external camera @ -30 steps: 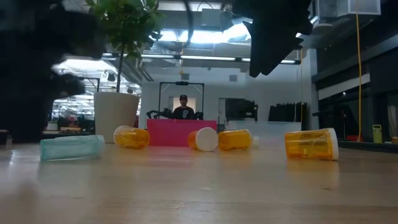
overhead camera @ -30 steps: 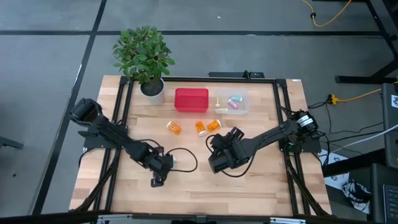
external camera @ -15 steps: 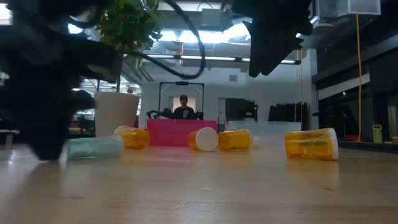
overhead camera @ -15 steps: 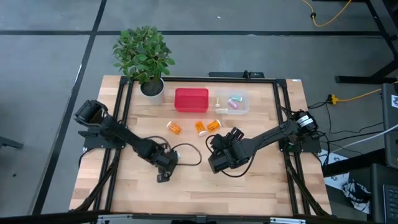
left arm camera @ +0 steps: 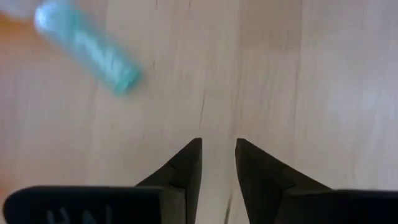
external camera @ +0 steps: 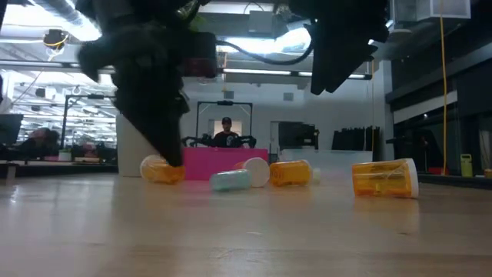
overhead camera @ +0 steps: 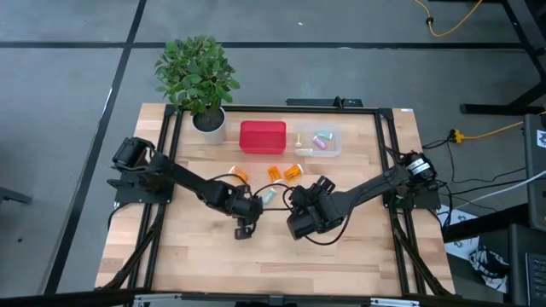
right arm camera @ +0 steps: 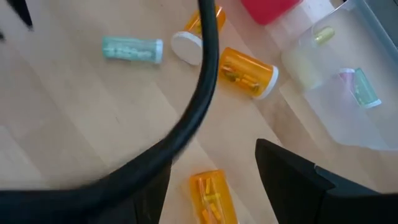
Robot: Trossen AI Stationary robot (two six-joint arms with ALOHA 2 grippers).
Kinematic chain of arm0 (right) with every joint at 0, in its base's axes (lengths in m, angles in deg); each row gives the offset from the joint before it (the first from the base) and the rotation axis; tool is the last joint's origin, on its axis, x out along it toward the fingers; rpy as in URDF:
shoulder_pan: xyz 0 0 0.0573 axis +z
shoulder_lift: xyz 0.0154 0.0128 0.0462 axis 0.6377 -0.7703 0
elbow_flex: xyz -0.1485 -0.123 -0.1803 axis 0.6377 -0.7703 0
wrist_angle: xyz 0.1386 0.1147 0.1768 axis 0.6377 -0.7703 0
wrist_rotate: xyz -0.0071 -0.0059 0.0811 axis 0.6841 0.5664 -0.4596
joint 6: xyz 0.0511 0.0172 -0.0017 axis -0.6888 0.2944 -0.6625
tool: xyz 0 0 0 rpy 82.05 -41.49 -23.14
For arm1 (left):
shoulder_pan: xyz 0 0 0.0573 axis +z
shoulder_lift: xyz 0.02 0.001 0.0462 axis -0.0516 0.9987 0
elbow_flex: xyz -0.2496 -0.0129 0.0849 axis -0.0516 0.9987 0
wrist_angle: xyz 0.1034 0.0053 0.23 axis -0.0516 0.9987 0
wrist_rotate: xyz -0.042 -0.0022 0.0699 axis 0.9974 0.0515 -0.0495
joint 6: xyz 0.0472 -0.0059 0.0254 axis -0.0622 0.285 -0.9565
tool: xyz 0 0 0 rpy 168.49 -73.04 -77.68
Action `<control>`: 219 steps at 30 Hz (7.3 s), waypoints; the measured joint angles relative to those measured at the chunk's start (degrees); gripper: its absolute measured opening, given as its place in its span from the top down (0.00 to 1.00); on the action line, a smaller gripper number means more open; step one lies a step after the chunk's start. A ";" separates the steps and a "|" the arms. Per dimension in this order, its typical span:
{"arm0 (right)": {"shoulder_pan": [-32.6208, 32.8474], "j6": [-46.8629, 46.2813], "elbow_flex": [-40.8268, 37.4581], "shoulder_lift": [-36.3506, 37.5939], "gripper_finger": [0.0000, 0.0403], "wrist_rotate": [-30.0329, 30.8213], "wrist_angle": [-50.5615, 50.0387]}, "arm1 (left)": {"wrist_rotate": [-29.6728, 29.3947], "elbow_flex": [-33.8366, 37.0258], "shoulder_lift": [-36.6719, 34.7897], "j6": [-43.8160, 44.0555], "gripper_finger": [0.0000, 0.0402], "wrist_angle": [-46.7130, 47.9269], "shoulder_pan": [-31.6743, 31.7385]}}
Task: Pick and place medicine bottles into bin by pill shape (circle, oval)
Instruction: Put the blue tablet bottle into the transparent bin, then put the orange capsule bottle into the red bin
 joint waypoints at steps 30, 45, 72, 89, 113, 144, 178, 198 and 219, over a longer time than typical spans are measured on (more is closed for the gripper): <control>-9.09 51.23 -0.95 -4.83 0.42 -12.64 25.53 | -42.47 3.71 -34.91 3.01 0.77 26.23 -20.96; -17.15 62.92 -3.76 -5.59 0.42 -31.64 37.63 | -26.17 28.79 -47.55 -22.23 0.77 -16.96 -12.46; -19.34 46.74 -3.50 -15.93 0.46 -33.02 40.29 | -19.28 29.02 -48.27 -23.50 0.77 -17.65 -6.22; -19.23 42.94 -3.52 -15.87 0.71 -26.59 39.36 | -19.30 29.02 -48.25 -22.38 0.77 -17.67 -6.24; -19.49 47.74 -2.99 -15.78 0.44 -28.83 34.49 | -19.30 29.02 -48.25 -22.32 0.77 -17.66 -6.24; -18.27 32.10 -0.44 -8.48 0.74 -10.28 18.41 | -19.33 29.02 -48.25 -22.35 0.77 -17.62 -6.28; -35.32 16.67 -3.72 -1.86 0.54 9.38 -6.80 | -19.37 29.02 -48.25 -22.51 0.77 -17.64 -6.24; -10.53 14.72 -3.65 -1.86 0.49 -21.52 -8.99 | -19.35 29.02 -48.25 -22.53 0.77 -17.64 -6.24; 1.97 12.69 -3.61 5.90 0.49 -1.84 -18.68 | -19.36 29.02 -48.25 -22.03 0.77 -17.67 -6.24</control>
